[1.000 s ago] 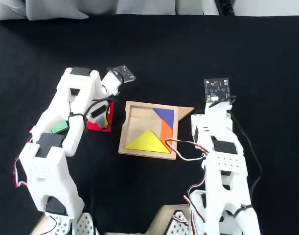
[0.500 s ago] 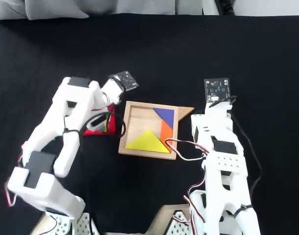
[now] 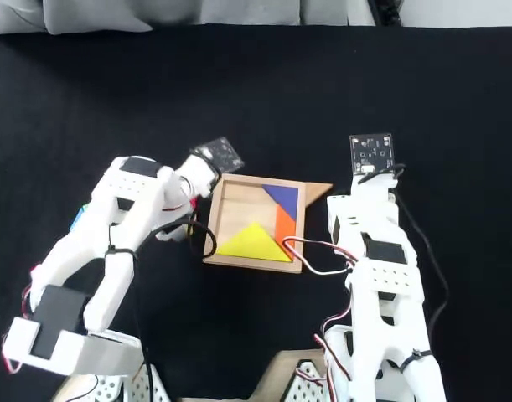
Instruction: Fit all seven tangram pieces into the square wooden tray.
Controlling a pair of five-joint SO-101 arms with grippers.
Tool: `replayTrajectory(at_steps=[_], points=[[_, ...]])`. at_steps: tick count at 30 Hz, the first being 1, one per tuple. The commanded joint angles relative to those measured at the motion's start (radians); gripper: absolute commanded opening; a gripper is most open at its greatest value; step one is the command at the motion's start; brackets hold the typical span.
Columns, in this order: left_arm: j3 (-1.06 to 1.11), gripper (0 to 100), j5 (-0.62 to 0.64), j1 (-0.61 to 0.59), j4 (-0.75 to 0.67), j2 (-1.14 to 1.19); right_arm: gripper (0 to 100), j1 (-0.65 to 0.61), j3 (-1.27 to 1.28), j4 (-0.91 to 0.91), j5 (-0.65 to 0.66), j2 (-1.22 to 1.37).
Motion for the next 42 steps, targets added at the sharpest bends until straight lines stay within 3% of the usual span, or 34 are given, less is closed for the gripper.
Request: replayTrajectory(at_steps=[1,4,9,12,21,25,27,36,42], points=[[-0.064,16,0.120,-0.025,-0.012,-0.061,2.1,-0.012,-0.010,-0.015,0.011,-0.033],[-0.008,16,0.153,-0.005,-0.061,-0.075,2.1,-0.012,-0.010,-0.015,0.011,-0.033],[0.214,16,0.123,0.001,-0.443,-0.071,2.1,-0.012,-0.008,-0.015,0.012,-0.033],[0.278,16,0.127,0.013,-0.539,-0.080,2.1,-0.015,-0.005,-0.015,0.055,-0.031],[0.114,17,0.127,0.027,-0.293,-0.071,2.1,-0.058,-0.001,-0.014,0.068,-0.028],[0.059,33,0.232,0.015,-0.215,-0.078,2.1,-0.058,-0.001,-0.014,0.068,-0.028],[0.045,37,0.273,-0.008,-0.213,-0.072,2.1,-0.060,0.004,-0.015,0.068,-0.027],[0.076,37,0.275,-0.018,-0.358,0.012,2.1,-0.060,0.004,-0.015,0.069,-0.027],[-0.128,37,0.279,-0.025,-0.222,0.203,2.1,-0.060,0.004,-0.015,0.069,-0.027]])
